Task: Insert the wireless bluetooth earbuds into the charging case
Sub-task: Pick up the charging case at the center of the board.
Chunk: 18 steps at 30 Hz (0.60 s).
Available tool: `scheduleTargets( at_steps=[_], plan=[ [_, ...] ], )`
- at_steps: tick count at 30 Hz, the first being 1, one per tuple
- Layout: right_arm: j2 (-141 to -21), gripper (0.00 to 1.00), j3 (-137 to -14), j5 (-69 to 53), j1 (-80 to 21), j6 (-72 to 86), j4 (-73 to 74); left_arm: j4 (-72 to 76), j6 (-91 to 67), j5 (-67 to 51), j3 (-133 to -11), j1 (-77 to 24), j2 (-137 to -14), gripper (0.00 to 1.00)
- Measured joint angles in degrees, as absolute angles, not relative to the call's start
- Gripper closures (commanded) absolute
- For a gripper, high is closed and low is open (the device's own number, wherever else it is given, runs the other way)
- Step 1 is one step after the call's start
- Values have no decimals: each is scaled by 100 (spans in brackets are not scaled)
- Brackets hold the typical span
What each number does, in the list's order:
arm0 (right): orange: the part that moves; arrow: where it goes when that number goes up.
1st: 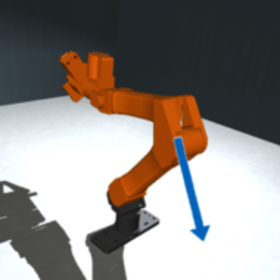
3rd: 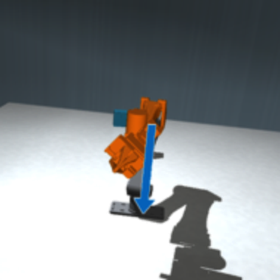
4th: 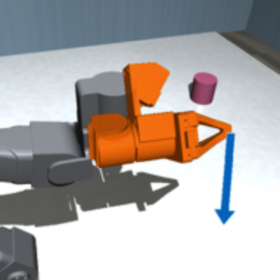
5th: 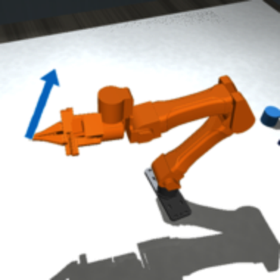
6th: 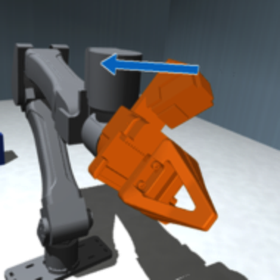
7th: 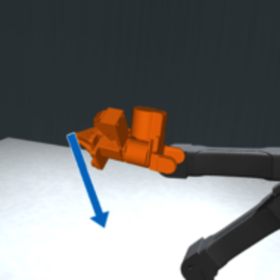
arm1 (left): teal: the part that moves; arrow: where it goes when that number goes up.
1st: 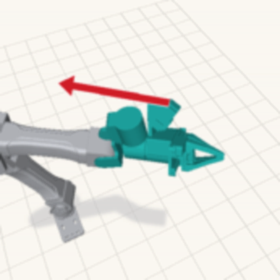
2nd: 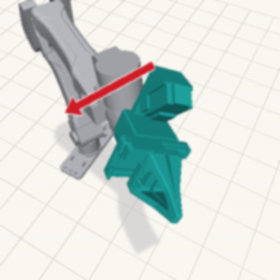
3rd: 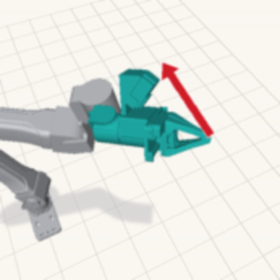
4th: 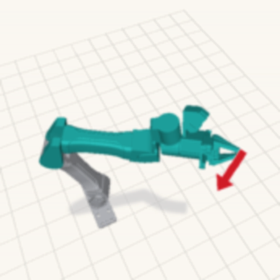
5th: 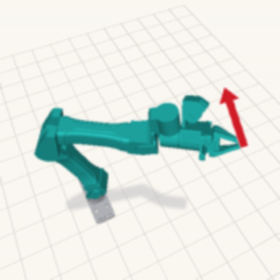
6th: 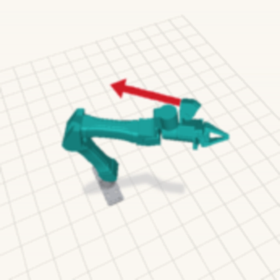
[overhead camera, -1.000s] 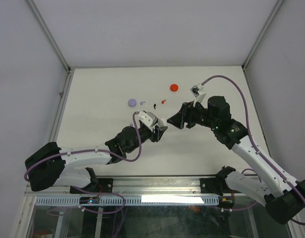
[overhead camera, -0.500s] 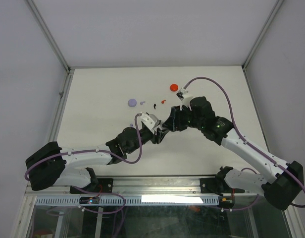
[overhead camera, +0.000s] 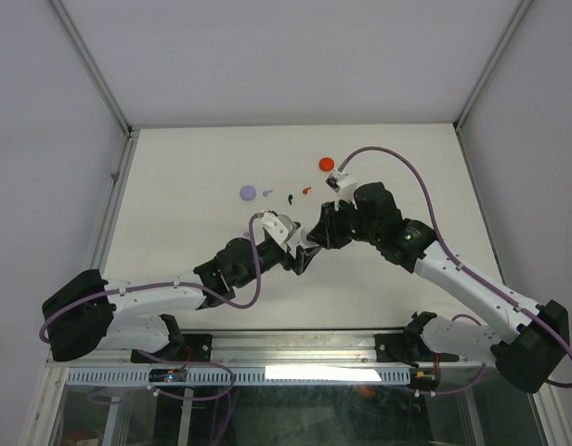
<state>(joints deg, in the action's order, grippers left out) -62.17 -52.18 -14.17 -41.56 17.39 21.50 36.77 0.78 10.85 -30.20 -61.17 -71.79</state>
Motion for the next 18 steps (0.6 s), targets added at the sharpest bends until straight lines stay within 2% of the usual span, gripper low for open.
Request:
scheduleTargets(
  at_steps=[4, 11, 18],
  plan=[
    [-6182, 100, -5262, -1492, -4154, 1415, 2327, 3380, 75, 908, -3015, -6104, -6761, 13],
    [-6051, 100, -5542, -1918, -4029, 648, 2641, 2814, -47, -200, -2971, -5481, -5878, 14],
    [-5865, 100, -5767, -2449, -3942, -10, 2895, 2408, -196, -1391, -2919, -5011, -5594, 17]
  ],
)
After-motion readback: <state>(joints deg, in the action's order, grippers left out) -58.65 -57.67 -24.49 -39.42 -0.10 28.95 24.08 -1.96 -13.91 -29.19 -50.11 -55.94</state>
